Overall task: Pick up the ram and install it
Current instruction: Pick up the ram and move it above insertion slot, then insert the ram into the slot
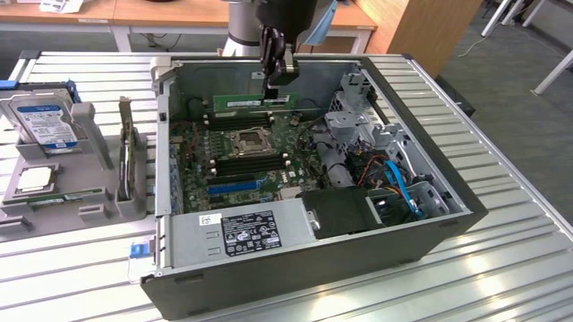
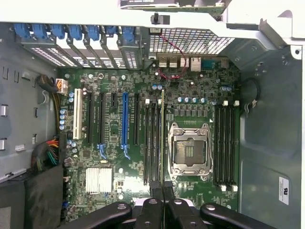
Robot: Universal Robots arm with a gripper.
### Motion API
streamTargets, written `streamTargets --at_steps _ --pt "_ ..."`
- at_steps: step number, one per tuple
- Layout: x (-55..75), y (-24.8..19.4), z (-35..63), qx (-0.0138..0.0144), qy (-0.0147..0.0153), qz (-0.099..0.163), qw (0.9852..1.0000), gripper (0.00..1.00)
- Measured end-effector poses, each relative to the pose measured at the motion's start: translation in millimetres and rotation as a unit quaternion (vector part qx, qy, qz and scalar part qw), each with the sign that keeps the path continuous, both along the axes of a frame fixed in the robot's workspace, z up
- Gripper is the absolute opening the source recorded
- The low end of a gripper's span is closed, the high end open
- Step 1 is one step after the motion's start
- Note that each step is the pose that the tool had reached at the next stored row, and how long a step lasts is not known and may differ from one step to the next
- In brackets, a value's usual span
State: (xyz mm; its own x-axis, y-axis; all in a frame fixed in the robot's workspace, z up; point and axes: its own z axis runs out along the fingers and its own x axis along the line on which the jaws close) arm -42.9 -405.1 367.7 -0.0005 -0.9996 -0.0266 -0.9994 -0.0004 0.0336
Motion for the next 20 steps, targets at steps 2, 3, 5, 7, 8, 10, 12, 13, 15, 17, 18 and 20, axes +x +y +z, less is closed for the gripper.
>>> streamTargets --at_steps 2,3,5,7,8,10,12,13,15,17,18,20 --pt "0.0 0.0 -1.0 0.0001 -0.0001 0.000 1.0000 0.12" --pt "0.0 0.0 -2.5 0.0000 0.0000 0.000 1.0000 0.12" --pt "-0.1 0.0 -5.8 0.0000 0.0000 0.000 1.0000 0.12" --pt "-0.2 0.0 -9.1 0.0000 0.0000 0.000 1.0000 0.12" --pt "-0.2 0.0 -10.8 0.0000 0.0000 0.000 1.0000 0.12" --pt "-0.2 0.0 -13.6 0.0000 0.0000 0.000 1.0000 0.12" --pt "-0.2 0.0 -13.9 -0.0001 0.0000 0.000 1.0000 0.12" --pt "-0.2 0.0 -13.9 -0.0001 0.0000 0.000 1.0000 0.12" --pt "-0.2 0.0 -14.0 0.0000 0.0000 0.000 1.0000 0.12" --pt "-0.2 0.0 -14.0 0.0000 0.0000 0.000 1.0000 0.12" --pt "-0.2 0.0 -14.0 0.0000 0.0000 0.000 1.0000 0.12" --pt "-0.2 0.0 -14.0 0.0000 0.0000 0.000 1.0000 0.12"
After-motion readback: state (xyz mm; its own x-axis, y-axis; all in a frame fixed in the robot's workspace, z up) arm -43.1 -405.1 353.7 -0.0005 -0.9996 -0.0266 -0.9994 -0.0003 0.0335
